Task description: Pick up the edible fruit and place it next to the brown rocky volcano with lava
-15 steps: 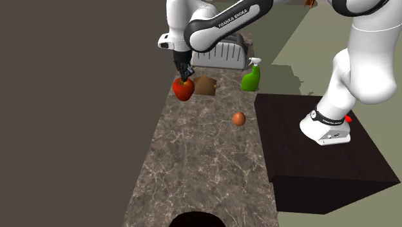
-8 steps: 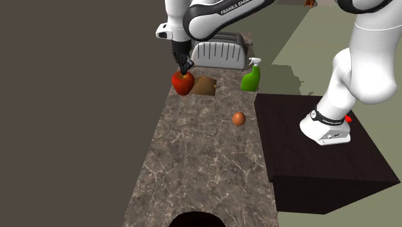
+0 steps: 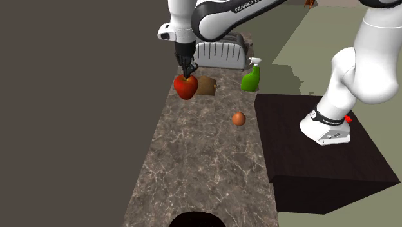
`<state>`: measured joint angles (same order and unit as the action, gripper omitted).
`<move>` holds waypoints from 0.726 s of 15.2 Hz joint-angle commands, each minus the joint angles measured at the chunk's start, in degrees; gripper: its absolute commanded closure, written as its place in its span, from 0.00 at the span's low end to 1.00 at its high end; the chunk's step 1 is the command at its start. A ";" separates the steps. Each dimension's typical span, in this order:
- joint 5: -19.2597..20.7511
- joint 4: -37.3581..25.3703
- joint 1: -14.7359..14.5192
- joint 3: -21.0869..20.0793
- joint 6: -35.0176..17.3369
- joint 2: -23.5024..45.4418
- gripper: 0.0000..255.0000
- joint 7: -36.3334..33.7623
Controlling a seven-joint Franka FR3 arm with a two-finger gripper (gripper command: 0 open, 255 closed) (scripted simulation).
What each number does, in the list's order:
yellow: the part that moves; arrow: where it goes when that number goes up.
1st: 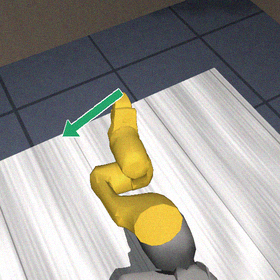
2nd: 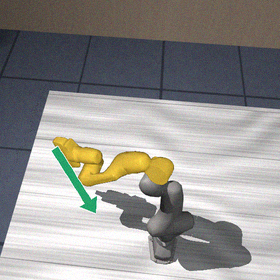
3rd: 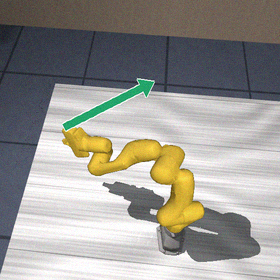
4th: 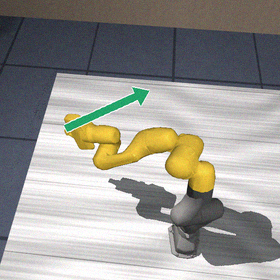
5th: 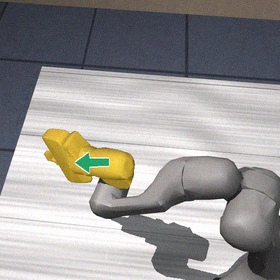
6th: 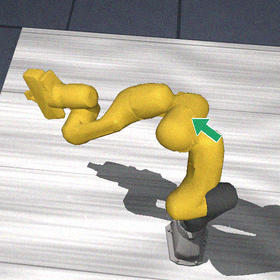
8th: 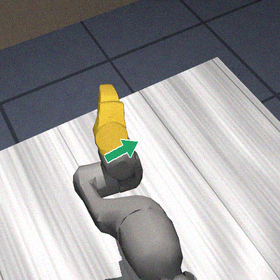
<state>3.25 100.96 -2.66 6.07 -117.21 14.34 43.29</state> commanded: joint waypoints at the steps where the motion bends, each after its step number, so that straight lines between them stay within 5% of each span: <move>1: 0.57 3.12 -1.57 -0.75 -0.57 -2.41 1.00 -2.58; 11: 2.19 13.03 -8.80 -5.88 -1.80 -10.09 1.00 -15.69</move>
<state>5.38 113.90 -10.81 0.70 -119.49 4.72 28.82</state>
